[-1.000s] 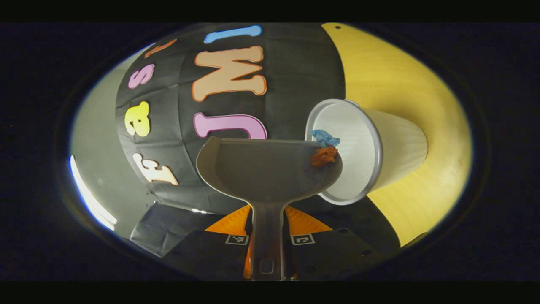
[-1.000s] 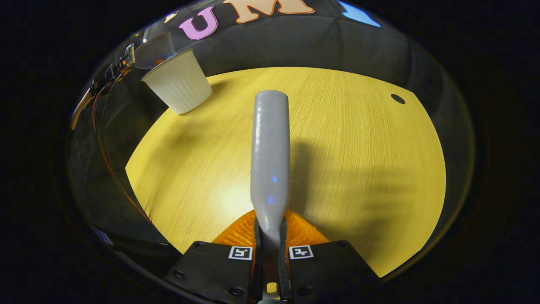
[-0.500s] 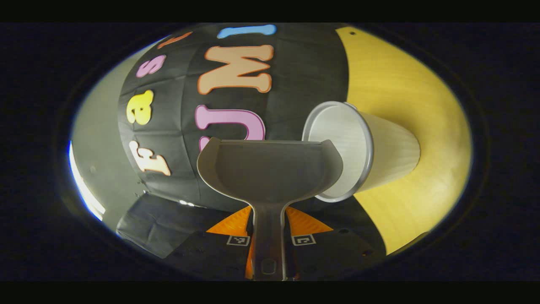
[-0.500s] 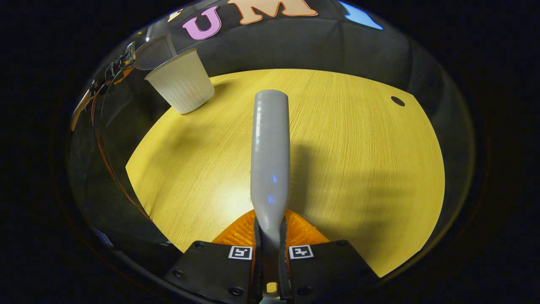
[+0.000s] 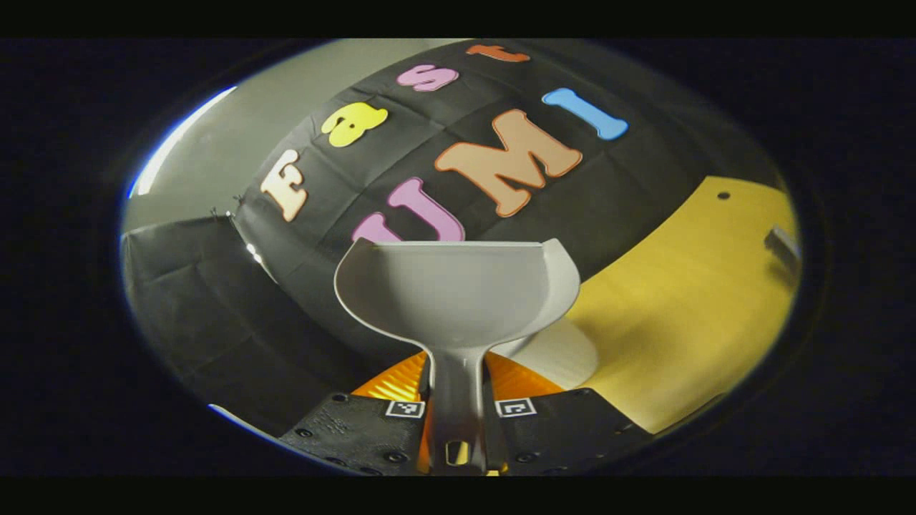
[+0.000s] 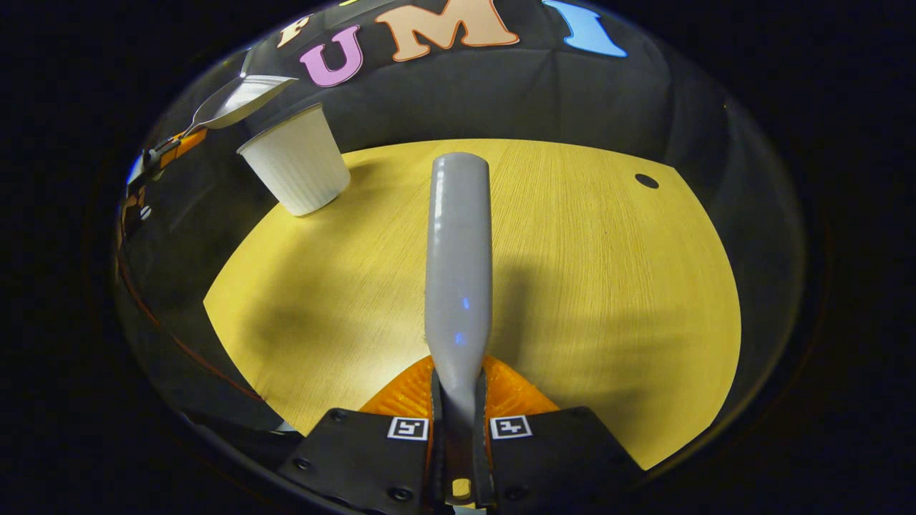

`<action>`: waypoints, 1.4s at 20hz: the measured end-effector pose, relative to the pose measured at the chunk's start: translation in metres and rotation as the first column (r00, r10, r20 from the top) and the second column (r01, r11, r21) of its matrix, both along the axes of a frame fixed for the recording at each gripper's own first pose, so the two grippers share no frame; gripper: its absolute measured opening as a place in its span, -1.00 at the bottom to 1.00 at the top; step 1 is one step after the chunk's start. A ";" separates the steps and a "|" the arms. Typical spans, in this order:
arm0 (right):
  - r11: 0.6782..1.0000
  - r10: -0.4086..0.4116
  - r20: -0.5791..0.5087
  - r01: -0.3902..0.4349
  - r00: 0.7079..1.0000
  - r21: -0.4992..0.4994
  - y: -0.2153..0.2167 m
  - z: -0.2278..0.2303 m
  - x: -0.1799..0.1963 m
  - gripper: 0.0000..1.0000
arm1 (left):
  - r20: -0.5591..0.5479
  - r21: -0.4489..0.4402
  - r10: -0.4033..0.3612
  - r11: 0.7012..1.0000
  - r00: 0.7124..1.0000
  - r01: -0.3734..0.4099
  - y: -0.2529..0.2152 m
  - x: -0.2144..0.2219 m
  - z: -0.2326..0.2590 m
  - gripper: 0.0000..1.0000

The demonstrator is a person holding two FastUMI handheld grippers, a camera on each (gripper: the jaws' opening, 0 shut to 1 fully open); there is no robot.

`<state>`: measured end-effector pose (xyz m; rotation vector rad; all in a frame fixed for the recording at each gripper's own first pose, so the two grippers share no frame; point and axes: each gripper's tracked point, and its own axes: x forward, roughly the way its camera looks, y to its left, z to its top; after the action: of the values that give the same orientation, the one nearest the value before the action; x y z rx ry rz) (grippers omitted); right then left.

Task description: Pick up the small broom and dustpan from the desktop, sweep the trash into the dustpan with the broom, and then empty the trash into the garbage bin.

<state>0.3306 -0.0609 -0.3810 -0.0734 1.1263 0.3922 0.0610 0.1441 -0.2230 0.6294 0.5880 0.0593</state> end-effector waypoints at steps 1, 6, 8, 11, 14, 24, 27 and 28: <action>1.000 -0.006 0.005 0.006 1.000 -0.002 0.000 0.000 0.000 -0.65 | -0.011 -0.092 0.018 0.996 1.000 -0.019 -0.019 -0.013 -0.012 -0.64; 0.999 -0.047 0.003 0.047 0.999 -0.025 0.004 -0.003 -0.004 -0.65 | -0.079 -0.353 0.056 0.932 0.995 -0.081 -0.100 -0.072 -0.056 -0.60; 0.995 -0.081 0.000 0.081 0.997 -0.051 0.009 -0.006 -0.006 -0.65 | -0.138 -0.406 0.049 0.908 0.989 -0.101 -0.130 -0.099 -0.081 -0.57; 0.986 -0.134 -0.032 0.130 0.991 -0.101 0.011 -0.010 -0.009 -0.65 | -0.283 -0.447 0.026 0.881 0.959 -0.156 -0.157 -0.144 -0.127 -0.56; 0.982 -0.141 -0.072 0.130 0.987 -0.138 0.010 -0.018 -0.011 -0.66 | -0.420 -0.452 0.017 0.863 0.908 -0.225 -0.175 -0.189 -0.167 -0.55; 0.966 -0.169 -0.203 0.122 0.964 -0.226 0.013 -0.020 -0.013 -0.65 | -0.577 -0.422 0.031 0.844 0.816 -0.330 -0.181 -0.216 -0.186 -0.53; 0.963 -0.166 -0.225 0.109 0.960 -0.246 0.013 -0.020 -0.015 -0.60 | -0.593 -0.443 0.039 0.819 0.804 -0.365 -0.185 -0.215 -0.185 -0.51; 0.962 -0.164 -0.230 0.104 0.959 -0.253 0.012 -0.019 -0.015 -0.53 | -0.605 -0.442 0.038 0.815 0.795 -0.375 -0.186 -0.217 -0.186 -0.49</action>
<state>0.3159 -0.0485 -0.3998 -0.1609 1.4166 0.1438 -0.1560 -0.0423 -0.4092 -0.0086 1.2191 -0.0892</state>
